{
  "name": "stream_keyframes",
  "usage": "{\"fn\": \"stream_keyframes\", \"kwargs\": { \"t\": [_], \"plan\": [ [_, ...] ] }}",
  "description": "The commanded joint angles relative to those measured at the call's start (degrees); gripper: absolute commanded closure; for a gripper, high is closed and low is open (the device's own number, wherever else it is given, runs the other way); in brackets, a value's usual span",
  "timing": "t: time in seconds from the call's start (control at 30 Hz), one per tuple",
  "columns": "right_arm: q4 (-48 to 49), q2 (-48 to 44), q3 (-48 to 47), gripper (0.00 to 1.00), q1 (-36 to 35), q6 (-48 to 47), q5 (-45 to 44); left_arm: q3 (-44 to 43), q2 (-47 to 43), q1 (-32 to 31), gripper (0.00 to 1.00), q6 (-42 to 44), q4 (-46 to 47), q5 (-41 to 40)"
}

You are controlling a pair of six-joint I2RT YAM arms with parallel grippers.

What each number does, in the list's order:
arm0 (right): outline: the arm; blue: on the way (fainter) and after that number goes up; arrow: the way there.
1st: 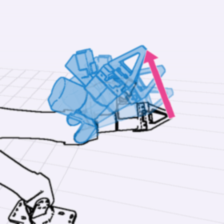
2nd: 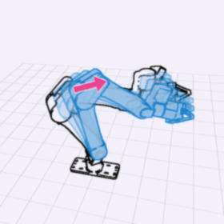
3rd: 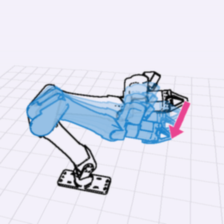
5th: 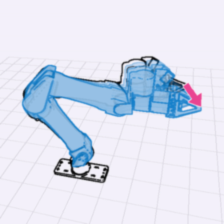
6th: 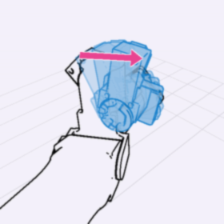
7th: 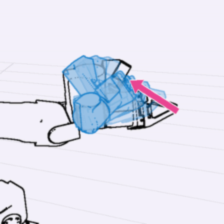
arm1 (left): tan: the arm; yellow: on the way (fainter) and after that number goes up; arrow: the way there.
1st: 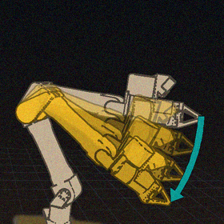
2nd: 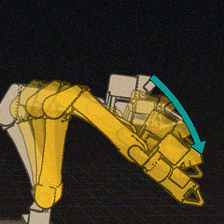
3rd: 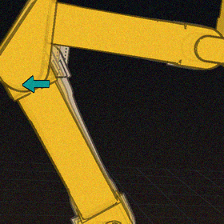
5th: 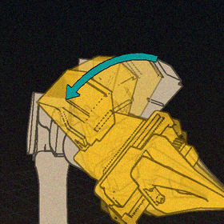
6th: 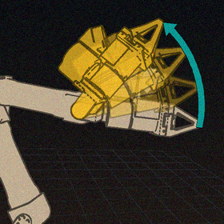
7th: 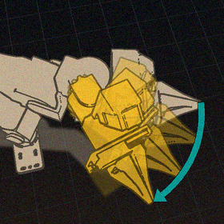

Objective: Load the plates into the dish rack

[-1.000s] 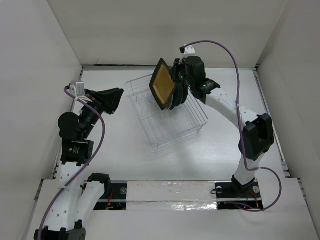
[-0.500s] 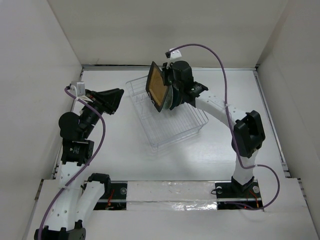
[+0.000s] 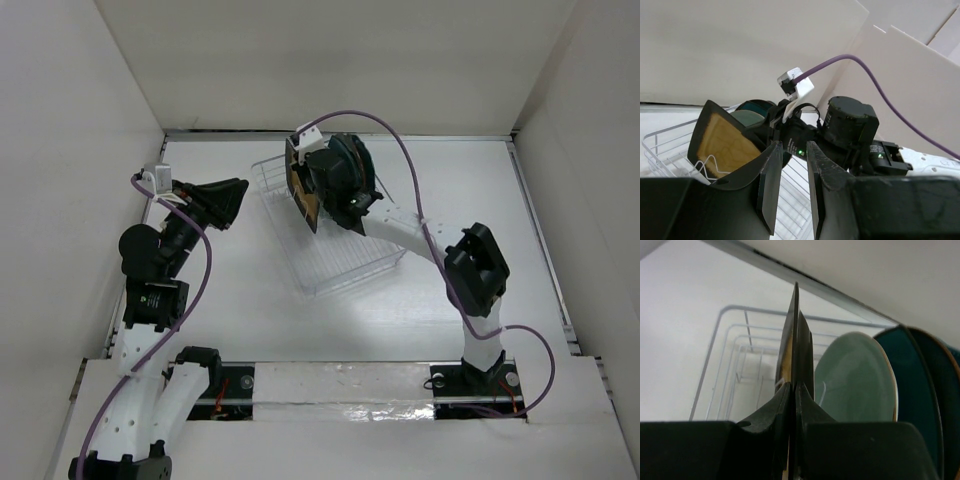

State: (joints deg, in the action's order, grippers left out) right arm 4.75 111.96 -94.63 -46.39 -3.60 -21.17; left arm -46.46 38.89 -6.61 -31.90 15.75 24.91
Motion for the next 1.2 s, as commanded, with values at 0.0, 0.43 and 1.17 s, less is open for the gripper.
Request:
{"fn": "stream_keyframes", "kwargs": {
  "t": [0.0,0.43,1.17],
  "plan": [
    [4.39,1.32,-1.26,1.0,-2.03,-0.45,-2.82,0.4,-0.57,0.37,0.77,0.96,3.06,-0.12],
    [2.63,-1.91,-1.26,0.28,-2.56,8.42,0.59,-0.04,-0.05,0.37,0.66,2.63,1.48,-0.47],
    [11.68,-57.71,47.41,0.09,10.78,23.88,-10.57,1.8,3.9,0.37,0.33,3.6,2.62,-1.0]
  ]
}}
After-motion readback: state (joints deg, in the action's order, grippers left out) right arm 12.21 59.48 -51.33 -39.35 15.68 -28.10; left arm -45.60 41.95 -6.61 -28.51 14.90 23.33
